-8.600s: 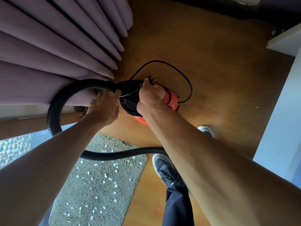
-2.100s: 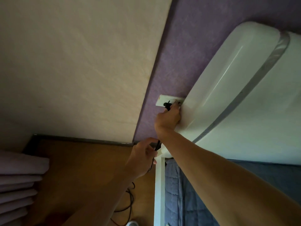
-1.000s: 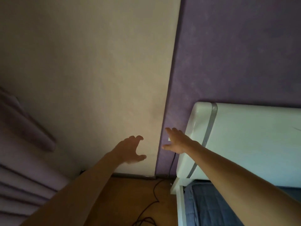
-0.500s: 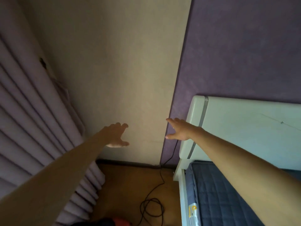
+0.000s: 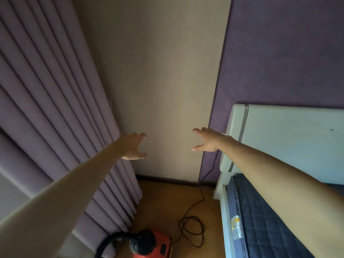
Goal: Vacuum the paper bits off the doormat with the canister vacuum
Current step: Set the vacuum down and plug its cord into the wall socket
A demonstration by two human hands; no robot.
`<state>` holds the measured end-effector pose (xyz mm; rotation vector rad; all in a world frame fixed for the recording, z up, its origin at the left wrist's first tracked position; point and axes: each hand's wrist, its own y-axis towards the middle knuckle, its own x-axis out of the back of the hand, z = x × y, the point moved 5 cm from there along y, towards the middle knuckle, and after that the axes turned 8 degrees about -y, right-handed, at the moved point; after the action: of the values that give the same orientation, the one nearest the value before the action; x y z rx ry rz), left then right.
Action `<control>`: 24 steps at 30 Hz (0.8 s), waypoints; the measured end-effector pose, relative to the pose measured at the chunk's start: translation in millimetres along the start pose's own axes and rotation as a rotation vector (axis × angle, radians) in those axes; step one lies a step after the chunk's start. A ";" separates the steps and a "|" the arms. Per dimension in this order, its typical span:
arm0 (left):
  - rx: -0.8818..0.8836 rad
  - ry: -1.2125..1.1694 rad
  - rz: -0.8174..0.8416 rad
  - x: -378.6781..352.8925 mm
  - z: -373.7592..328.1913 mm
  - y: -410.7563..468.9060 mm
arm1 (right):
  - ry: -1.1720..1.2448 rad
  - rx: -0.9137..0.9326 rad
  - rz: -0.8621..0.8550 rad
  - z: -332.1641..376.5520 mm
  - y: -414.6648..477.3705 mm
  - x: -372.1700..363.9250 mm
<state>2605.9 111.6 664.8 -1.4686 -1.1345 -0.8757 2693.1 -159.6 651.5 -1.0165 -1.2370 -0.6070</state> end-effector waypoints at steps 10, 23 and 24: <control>0.004 -0.012 -0.016 -13.4 -15.7 -15.6 | 0.048 0.006 0.022 -1.2 -24.4 -35.0; 0.087 -0.091 0.081 -109.8 -25.1 -49.9 | 0.157 0.049 0.125 -4.5 -55.3 -139.6; 0.090 -0.099 0.091 -120.1 -25.3 -53.2 | 0.159 0.054 0.142 -2.4 -58.9 -150.7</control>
<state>2521.7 63.6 572.5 -1.4908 -1.1556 -0.6868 2605.4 -209.3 524.9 -0.9824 -1.0271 -0.5314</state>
